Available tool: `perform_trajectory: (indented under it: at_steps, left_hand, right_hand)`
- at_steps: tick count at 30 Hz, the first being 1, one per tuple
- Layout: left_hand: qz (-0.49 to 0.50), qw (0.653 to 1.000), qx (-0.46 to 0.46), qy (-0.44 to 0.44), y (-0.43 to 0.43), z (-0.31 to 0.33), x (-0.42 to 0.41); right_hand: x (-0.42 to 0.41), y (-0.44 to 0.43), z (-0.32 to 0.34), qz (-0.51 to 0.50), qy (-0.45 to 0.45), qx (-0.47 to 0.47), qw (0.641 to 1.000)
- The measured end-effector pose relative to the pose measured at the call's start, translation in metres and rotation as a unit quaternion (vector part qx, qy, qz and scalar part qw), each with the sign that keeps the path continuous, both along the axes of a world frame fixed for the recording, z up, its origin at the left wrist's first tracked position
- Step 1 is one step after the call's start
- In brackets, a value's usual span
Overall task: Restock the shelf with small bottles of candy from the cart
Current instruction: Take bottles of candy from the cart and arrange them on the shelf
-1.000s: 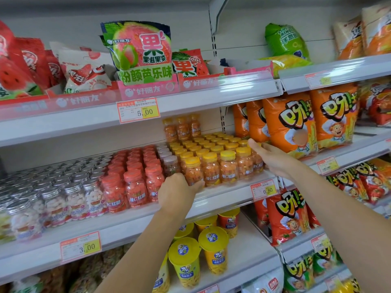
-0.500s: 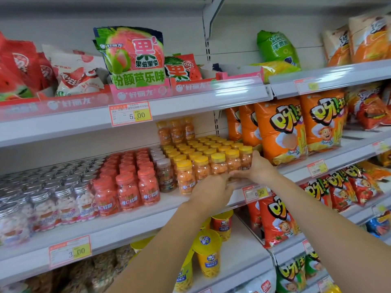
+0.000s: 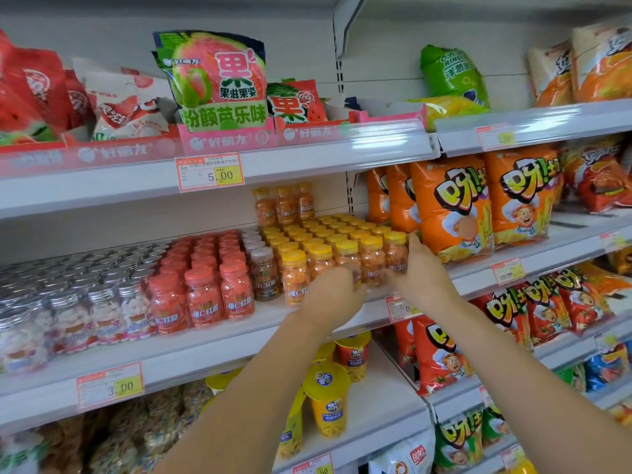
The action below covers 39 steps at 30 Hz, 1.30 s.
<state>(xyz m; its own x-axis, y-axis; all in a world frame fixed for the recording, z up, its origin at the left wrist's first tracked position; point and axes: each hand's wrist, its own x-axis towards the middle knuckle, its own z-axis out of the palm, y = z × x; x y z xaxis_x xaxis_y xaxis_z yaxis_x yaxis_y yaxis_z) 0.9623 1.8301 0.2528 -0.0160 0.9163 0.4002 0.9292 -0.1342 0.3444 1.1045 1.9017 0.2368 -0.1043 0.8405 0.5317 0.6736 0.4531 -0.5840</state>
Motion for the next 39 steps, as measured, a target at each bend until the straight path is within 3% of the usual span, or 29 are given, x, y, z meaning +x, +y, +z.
perform_trajectory:
  at_steps: [3,5,10,19,22,25,28,31,35,39]
  left_hand:
    - [0.068,0.994,0.076,-0.03,-0.018,-0.001,-0.019]
    - [0.144,0.984,0.104,-0.026,-0.028,-0.003,-0.036]
    - [0.241,0.97,0.024,-0.012,-0.028,-0.008,-0.064]
    - [0.196,0.981,-0.002,-0.015,-0.031,0.0,-0.063]
    - [0.142,0.985,0.07,-0.062,-0.063,-0.02,-0.056]
    - [0.106,0.989,0.051,-0.091,-0.113,-0.075,-0.057]
    - [0.06,0.991,-0.041,-0.108,-0.164,-0.154,-0.074]
    - [0.082,0.979,-0.177,-0.056,-0.21,-0.233,-0.097]
    - [0.108,0.944,-0.309,-0.051,-0.259,-0.314,-0.12]
    - [0.093,0.924,-0.367,0.05,-0.262,-0.354,-0.123]
  right_hand:
    - [-0.007,-0.021,0.014,0.019,0.0,0.089,0.996]
    - [-0.018,-0.035,0.026,0.072,0.009,0.082,0.994]
    - [-0.058,-0.046,0.023,0.113,-0.032,-0.005,0.993]
    - [-0.073,-0.045,-0.001,0.097,-0.014,0.01,0.995]
    - [-0.061,-0.067,-0.011,0.129,0.036,0.051,0.99]
    - [-0.044,-0.098,-0.045,0.16,0.052,0.034,0.985]
    - [-0.032,-0.124,-0.105,0.18,0.013,-0.038,0.983]
    - [-0.025,-0.144,-0.18,0.193,-0.048,-0.167,0.966]
    - [-0.027,-0.169,-0.283,0.205,-0.154,-0.337,0.906]
    - [-0.036,-0.187,-0.367,0.176,-0.187,-0.479,0.839]
